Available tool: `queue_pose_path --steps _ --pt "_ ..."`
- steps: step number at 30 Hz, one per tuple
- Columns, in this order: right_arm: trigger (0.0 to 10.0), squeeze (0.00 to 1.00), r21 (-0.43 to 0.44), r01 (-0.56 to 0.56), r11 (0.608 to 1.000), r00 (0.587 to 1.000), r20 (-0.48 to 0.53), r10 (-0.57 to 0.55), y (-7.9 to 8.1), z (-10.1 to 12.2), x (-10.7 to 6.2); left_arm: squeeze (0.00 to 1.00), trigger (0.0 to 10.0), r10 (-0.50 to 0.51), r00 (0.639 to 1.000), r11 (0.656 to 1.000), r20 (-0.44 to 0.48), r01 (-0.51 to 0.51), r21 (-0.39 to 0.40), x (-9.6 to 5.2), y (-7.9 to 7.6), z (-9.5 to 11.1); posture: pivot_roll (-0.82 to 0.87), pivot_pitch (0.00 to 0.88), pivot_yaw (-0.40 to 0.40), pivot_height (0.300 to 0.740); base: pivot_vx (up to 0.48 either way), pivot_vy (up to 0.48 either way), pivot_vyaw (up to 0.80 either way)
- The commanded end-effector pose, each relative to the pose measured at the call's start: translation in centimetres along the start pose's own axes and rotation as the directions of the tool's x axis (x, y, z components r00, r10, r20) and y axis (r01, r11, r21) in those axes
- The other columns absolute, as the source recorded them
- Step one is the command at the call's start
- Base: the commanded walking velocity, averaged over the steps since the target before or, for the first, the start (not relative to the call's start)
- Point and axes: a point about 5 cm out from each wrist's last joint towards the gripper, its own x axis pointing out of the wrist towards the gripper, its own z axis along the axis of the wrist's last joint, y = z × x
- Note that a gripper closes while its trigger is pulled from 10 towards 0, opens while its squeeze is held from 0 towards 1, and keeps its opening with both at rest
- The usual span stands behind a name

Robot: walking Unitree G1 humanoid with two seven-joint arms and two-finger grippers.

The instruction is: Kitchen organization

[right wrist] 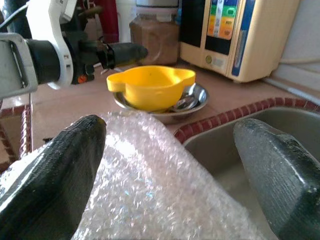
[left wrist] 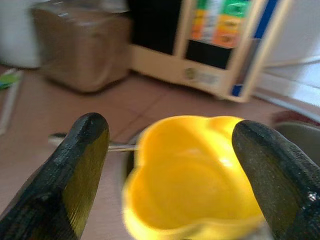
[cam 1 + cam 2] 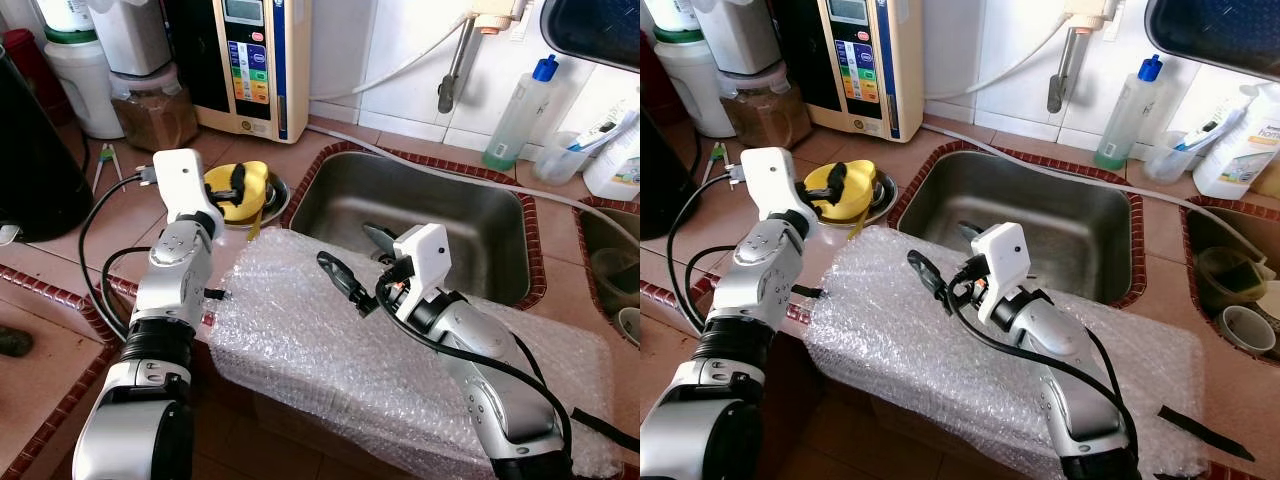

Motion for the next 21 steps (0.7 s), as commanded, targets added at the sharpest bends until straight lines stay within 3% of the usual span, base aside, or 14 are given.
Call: queue_pose_path --steps 1,2,3,9,12,13,14,15,16,17,18,19,20,21 --pt "10.0 1.0 0.005 -0.007 1.0 1.0 0.001 0.007 0.3 0.2 -0.2 1.0 10.0 0.042 0.999 0.999 0.02 -0.042 -0.006 0.5 0.3 0.9 -0.1 0.029 0.013 0.74 0.0 0.0 0.0" --pt "10.0 1.0 0.005 -0.007 1.0 1.0 0.001 0.007 0.3 0.2 -0.2 1.0 10.0 0.042 0.999 0.999 0.02 -0.042 -0.006 0.5 0.3 0.9 -0.1 0.029 0.013 0.74 0.0 0.0 0.0" --pt "10.0 1.0 0.005 -0.011 1.0 1.0 0.0 0.011 0.4 0.3 -0.2 0.0 10.0 0.059 0.998 0.998 0.007 -0.059 -0.029 0.5 0.6 0.8 -0.1 0.029 0.013 0.74 0.0 0.0 0.0" --pt "10.0 1.0 0.024 -0.095 0.995 0.995 0.011 0.095 1.6 0.7 -0.2 0.0 10.0 0.066 0.996 0.995 -0.051 -0.07 -0.076 0.8 1.1 0.2 -0.1 0.03 0.015 0.74 0.0 0.0 0.0" --pt "10.0 1.0 0.024 -0.171 0.985 0.985 0.0 0.171 2.4 0.7 -0.4 0.0 10.0 0.024 0.992 0.997 -0.124 -0.034 -0.076 1.0 0.7 -0.6 -0.1 0.025 0.018 0.74 0.0 0.0 0.0" --pt "10.0 1.0 0.022 -0.172 0.985 0.985 -0.003 0.172 2.4 0.7 -0.3 0.0 9.7 0.024 0.989 0.993 -0.143 -0.04 -0.108 1.0 0.7 -0.8 -0.1 0.025 0.019 0.74 0.0 0.0 0.0" --pt "10.0 1.0 0.019 -0.17 0.985 0.985 -0.005 0.17 2.3 0.7 -0.4 0.0 8.2 0.013 0.989 0.994 -0.149 -0.029 -0.104 1.0 0.6 -0.9 -0.1 0.024 0.016 0.74 0.0 0.0 0.0" --pt "10.0 1.0 0.018 -0.169 0.985 0.985 -0.007 0.17 2.3 0.7 -0.4 0.0 8.2 0.005 0.988 0.995 -0.154 -0.02 -0.099 1.0 0.6 -1.0 -0.1 0.024 0.016 0.74 0.0 0.0 0.0" --pt "10.0 1.0 0.015 -0.173 0.985 0.985 -0.01 0.173 2.4 0.6 -0.4 0.0 5.3 0.001 0.984 0.994 -0.178 -0.02 -0.108 1.0 0.6 -1.2 -0.1 0.025 0.016 0.74 0.0 0.0 0.0" --pt "10.0 1.0 0.015 -0.174 0.985 0.985 -0.011 0.174 2.4 0.6 -0.4 0.0 5.3 0.002 0.983 0.993 -0.183 -0.024 -0.113 1.0 0.6 -1.3 -0.1 0.025 0.016 0.74 0.0 0.0 0.0" --pt "10.0 1.0 0.013 -0.176 0.984 0.984 -0.013 0.177 2.5 0.6 -0.3 0.0 2.1 -0.005 0.982 0.993 -0.189 -0.018 -0.119 1.0 0.5 -1.4 -0.1 0.023 0.015 0.74 0.0 0.0 0.0" --pt "10.0 1.0 0.008 -0.18 0.984 0.983 -0.015 0.181 2.6 0.6 -0.3 0.0 0.8 -0.013 0.981 0.992 -0.193 -0.013 -0.128 0.9 0.5 -1.5 -0.1 0.024 0.015 0.74 0.0 0.0 0.0" --pt "10.0 1.0 0.002 -0.185 0.983 0.983 -0.018 0.185 2.7 0.5 -0.2 0.0 0.0 -0.02 0.978 0.991 -0.206 -0.008 -0.134 0.9 0.4 -1.7 -0.1 0.024 0.014 0.74 0.0 0.0 0.0" --pt "10.0 1.0 0.002 -0.185 0.983 0.983 -0.018 0.185 2.7 0.5 -0.2 0.0 0.0 -0.02 0.978 0.991 -0.206 -0.008 -0.134 0.9 0.4 -1.7 -0.1 0.024 0.014 0.74 0.0 0.0 0.0"
